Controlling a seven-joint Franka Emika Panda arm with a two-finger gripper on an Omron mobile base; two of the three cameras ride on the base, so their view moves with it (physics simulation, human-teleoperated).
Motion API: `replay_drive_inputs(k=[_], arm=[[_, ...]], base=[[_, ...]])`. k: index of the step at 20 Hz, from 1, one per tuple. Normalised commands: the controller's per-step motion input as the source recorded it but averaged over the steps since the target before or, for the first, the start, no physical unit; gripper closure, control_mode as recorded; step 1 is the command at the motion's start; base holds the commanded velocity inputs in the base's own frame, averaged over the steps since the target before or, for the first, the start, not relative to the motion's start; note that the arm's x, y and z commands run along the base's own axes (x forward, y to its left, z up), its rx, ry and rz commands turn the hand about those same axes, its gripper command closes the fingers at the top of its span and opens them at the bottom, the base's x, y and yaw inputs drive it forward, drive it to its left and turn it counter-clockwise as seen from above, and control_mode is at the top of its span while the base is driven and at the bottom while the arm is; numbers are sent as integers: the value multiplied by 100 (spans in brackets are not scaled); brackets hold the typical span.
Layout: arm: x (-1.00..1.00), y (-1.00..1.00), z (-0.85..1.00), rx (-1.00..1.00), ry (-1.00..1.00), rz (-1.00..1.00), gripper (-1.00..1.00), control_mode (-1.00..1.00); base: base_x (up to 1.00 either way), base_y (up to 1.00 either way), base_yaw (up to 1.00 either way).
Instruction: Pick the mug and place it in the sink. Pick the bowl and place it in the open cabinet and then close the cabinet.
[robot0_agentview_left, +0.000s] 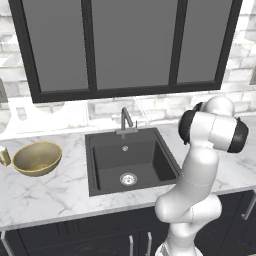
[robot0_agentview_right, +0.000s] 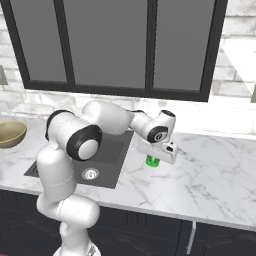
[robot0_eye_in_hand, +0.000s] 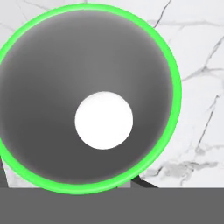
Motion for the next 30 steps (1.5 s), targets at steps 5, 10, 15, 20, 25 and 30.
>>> replay_drive_inputs(k=[5,10,15,20,25,30], arm=[[-62,26,27,7,-1,9,100,-100],[-89,66,0,-10,-21,19,100,-100],[-60,41,37,-10,-23,28,100,-100],[-37,51,24,-9,-25,30,100,-100],[-16,38,28,-1,-22,32,100,-100],[0,43,30,0,-8,32,100,-100]], base=[[0,0,0],[0,0,0],[0,0,0],[0,0,0],[0,0,0],[0,0,0]])
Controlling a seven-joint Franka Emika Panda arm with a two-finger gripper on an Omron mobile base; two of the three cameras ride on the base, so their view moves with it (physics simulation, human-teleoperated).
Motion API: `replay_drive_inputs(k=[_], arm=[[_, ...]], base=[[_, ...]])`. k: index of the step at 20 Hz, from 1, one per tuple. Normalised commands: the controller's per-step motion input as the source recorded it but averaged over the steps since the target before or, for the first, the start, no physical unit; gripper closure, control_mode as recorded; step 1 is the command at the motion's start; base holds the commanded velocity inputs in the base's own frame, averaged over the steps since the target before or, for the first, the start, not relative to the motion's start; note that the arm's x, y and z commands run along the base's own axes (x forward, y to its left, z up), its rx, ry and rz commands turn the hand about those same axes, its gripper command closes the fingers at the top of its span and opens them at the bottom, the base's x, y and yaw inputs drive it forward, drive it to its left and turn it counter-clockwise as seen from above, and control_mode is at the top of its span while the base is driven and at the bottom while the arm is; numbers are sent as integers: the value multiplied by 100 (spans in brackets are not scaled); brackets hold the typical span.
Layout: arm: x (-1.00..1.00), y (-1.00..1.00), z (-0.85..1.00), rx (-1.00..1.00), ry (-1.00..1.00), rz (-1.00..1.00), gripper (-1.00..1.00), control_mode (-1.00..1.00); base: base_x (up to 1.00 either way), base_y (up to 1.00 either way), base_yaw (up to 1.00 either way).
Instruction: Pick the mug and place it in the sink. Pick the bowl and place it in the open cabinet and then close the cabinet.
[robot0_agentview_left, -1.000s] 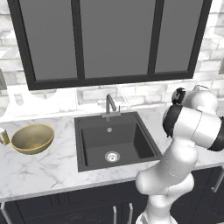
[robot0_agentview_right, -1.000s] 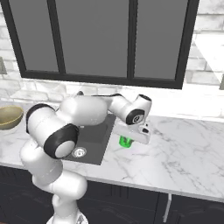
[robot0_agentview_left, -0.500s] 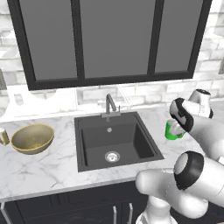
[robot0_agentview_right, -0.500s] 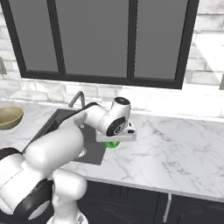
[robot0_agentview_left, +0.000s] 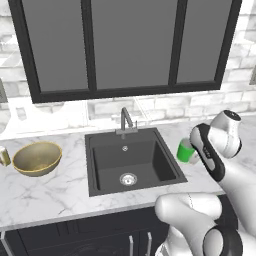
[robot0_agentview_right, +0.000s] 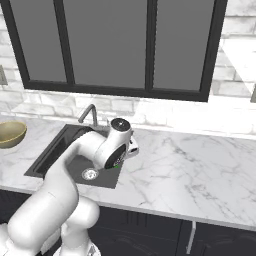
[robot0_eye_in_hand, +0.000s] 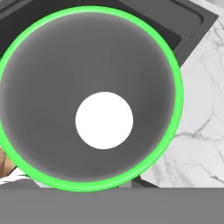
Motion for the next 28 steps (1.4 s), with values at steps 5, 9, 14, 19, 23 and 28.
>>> replay_drive_inputs(k=[5,9,14,19,23,28], arm=[[6,43,27,0,11,24,100,-100],[11,46,14,0,20,19,100,-100],[22,39,0,3,24,18,100,-100],[13,28,-6,0,1,21,100,-100],[9,28,-17,0,-7,19,100,-100],[11,19,-15,0,-4,17,100,-100]], base=[[0,0,0],[0,0,0],[0,0,0],[0,0,0],[0,0,0],[0,0,0]])
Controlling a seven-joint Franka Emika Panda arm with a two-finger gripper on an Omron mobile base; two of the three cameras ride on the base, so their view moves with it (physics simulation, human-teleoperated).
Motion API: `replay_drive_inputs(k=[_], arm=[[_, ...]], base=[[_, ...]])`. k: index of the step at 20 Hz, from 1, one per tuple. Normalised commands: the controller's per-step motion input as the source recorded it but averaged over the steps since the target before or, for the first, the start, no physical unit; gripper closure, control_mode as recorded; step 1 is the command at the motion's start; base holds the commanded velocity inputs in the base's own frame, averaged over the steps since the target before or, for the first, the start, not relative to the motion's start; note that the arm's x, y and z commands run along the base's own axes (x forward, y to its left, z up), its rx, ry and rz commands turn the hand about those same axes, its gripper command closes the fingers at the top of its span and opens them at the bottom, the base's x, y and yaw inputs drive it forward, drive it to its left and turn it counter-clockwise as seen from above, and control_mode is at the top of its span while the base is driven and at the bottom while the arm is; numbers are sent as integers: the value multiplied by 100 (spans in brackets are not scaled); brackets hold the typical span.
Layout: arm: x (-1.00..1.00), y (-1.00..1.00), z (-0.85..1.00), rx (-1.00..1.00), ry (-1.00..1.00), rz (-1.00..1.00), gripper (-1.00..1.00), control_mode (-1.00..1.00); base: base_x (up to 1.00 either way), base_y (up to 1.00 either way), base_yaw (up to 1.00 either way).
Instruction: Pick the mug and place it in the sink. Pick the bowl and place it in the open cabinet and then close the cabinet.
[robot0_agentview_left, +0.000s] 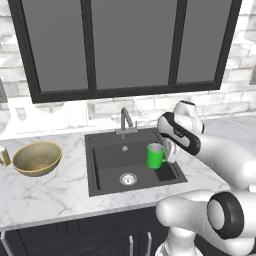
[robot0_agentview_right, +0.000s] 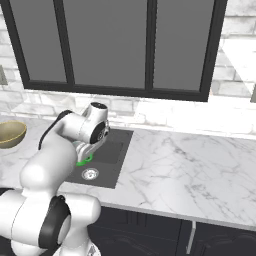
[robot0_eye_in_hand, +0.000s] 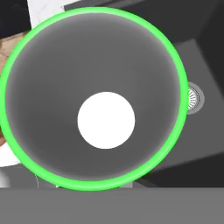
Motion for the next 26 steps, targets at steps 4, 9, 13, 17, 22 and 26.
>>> replay_drive_inputs(k=[4,9,13,17,22,26], arm=[[10,23,-18,0,-7,15,100,-100],[10,19,-12,0,-8,9,100,-100],[21,8,-10,0,-3,0,100,-100],[24,3,-17,0,-3,0,100,-100],[28,0,-15,0,0,0,100,-100],[23,3,-11,0,0,0,100,-100]], base=[[0,0,0],[0,0,0],[0,0,0],[0,0,0],[0,0,0],[0,0,0]])
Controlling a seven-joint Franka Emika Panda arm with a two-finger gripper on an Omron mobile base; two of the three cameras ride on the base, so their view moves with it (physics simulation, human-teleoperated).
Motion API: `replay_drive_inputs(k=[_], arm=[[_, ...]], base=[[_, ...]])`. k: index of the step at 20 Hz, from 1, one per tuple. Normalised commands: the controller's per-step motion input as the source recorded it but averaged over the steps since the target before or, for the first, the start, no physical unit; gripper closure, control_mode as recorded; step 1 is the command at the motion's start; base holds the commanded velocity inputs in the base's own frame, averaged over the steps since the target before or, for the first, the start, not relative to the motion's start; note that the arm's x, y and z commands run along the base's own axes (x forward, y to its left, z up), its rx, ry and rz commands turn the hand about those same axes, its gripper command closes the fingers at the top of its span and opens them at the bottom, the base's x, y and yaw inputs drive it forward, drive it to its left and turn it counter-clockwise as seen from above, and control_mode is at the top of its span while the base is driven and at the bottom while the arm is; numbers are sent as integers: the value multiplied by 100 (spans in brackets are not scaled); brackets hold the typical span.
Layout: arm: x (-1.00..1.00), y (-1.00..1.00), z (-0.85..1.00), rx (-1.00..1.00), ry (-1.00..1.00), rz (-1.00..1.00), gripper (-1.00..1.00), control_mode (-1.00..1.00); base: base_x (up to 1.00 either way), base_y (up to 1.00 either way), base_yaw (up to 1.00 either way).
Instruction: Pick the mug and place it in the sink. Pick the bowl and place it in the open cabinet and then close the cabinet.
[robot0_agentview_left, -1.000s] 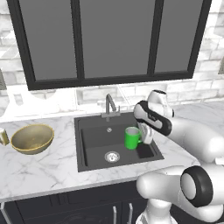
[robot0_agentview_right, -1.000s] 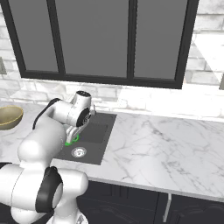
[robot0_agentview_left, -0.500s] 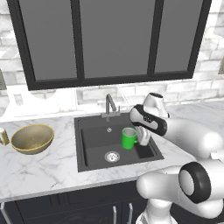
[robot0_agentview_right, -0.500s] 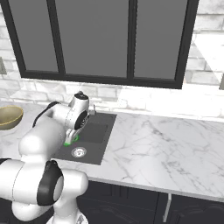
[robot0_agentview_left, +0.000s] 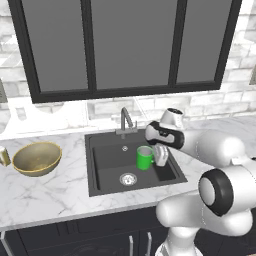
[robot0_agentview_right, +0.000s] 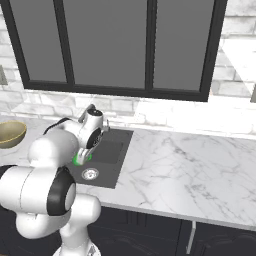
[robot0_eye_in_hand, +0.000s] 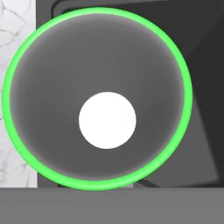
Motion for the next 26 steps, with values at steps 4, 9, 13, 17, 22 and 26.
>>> replay_drive_inputs(k=[4,9,13,17,22,26], arm=[[14,5,-14,0,0,0,100,-100],[2,1,-14,2,0,0,100,-100],[0,0,-9,3,0,0,100,-100],[0,0,-15,4,0,0,100,-100],[0,0,-18,3,0,0,100,-100],[0,0,-24,2,0,0,100,-100]], base=[[0,0,0],[0,0,0],[0,0,0],[0,0,0],[0,0,0],[0,0,0]])
